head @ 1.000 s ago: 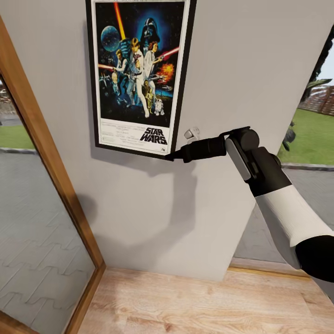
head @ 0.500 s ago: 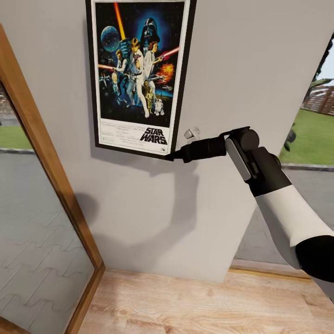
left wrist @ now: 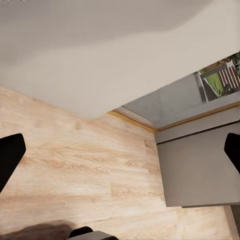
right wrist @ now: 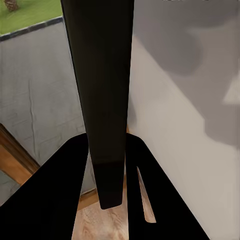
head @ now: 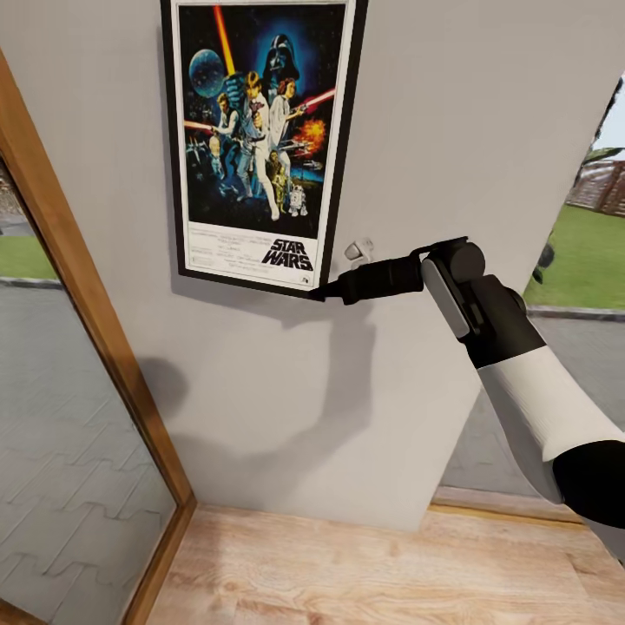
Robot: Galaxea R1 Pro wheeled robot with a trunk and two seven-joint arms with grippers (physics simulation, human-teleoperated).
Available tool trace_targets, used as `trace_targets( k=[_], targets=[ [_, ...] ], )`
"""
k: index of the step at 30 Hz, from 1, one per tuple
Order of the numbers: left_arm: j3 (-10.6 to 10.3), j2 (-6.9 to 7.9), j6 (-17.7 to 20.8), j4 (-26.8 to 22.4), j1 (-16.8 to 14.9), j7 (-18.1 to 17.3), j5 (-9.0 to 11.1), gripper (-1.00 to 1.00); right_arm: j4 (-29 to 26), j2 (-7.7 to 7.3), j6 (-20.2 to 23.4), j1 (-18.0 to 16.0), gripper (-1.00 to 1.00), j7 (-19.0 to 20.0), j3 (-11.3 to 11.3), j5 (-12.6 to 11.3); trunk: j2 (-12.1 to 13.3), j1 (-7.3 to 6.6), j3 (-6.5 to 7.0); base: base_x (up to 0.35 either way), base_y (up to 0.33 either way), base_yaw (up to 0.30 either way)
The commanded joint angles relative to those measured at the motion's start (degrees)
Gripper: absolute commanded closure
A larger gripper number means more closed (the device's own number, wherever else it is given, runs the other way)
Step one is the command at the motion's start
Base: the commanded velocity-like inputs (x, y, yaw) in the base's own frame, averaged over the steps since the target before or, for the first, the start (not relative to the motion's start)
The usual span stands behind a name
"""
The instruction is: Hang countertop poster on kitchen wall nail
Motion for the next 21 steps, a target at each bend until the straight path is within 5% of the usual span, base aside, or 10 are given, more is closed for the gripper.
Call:
trace_targets(
  k=[1, 21],
  targets=[
    [-0.02, 0.01, 0.6, -0.06, 0.0, -0.12, 0.21, -1.0, -0.01, -0.04, 0.2, -0.07, 1.0, 0.11, 0.07, -0.04, -0.11, 0.04, -0.11, 0.127, 0.0, 0.0],
    [0.26, -0.05, 0.52, -0.39, 0.0, -0.12, 0.21, -1.0, 0.11, -0.15, -0.09, 0.46, 1.0, 0.11, -0.19, 0.07, -0.11, 0.04, -0.11, 0.038, 0.0, 0.0]
  ],
)
